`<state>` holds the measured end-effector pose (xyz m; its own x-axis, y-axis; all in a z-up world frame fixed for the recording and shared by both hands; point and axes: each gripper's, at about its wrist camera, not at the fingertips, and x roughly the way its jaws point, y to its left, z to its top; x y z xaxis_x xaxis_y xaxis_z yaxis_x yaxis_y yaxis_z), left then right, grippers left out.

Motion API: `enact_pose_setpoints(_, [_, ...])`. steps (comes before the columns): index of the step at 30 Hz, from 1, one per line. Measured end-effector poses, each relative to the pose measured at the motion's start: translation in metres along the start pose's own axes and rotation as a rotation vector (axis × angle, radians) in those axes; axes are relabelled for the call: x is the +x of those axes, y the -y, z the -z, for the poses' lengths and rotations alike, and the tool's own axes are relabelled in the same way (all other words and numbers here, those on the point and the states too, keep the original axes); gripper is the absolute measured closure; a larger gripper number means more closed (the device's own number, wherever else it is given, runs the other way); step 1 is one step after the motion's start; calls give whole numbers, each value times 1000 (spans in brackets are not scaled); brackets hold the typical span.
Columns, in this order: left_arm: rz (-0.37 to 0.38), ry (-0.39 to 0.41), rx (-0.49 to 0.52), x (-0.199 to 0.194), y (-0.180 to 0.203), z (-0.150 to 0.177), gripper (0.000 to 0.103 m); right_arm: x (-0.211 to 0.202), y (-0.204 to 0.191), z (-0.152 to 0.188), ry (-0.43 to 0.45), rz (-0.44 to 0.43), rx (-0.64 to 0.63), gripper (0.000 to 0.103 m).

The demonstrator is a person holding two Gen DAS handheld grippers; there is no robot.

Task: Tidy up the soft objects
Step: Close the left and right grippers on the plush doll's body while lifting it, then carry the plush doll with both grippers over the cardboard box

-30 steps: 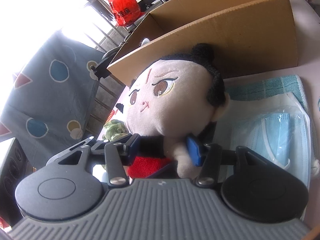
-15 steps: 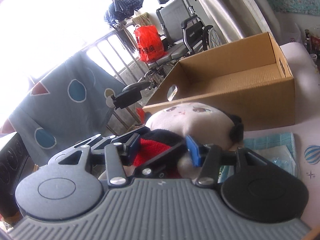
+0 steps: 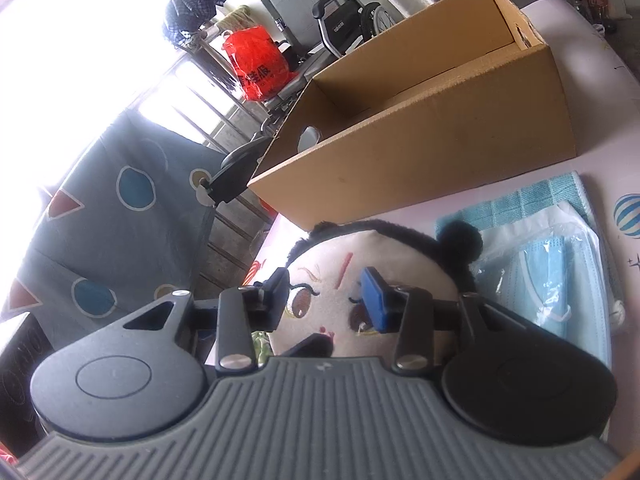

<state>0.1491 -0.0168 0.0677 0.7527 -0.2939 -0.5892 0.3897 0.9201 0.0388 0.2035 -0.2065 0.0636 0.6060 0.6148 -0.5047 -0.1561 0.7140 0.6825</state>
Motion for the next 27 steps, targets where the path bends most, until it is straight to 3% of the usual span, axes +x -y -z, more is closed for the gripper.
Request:
enact_pose_setpoints(4, [26,-60,-17,-4,-7,6,18,-13,8,12,-30,-2,70,45])
enact_pose_setpoints(8, [72,-134,2,12,-4,14,4,-13,14,30,-96,13,107,37])
enact_pose_setpoints(11, [45,-159,22,29,0,20,4,4,21,39,-165,22,149,35])
enact_pose_setpoints(14, [33,-165,25,37,0,25,12,24,30,46,-206,4,217,36])
enact_pose_setpoints(20, [25,-151,-14,34,-7,25,18,30,12,47,-177,23,114,39])
enact_pose_setpoints(27, [50,-52,-33,12,-6,16,18,3,-13,38,-102,21,-16,39])
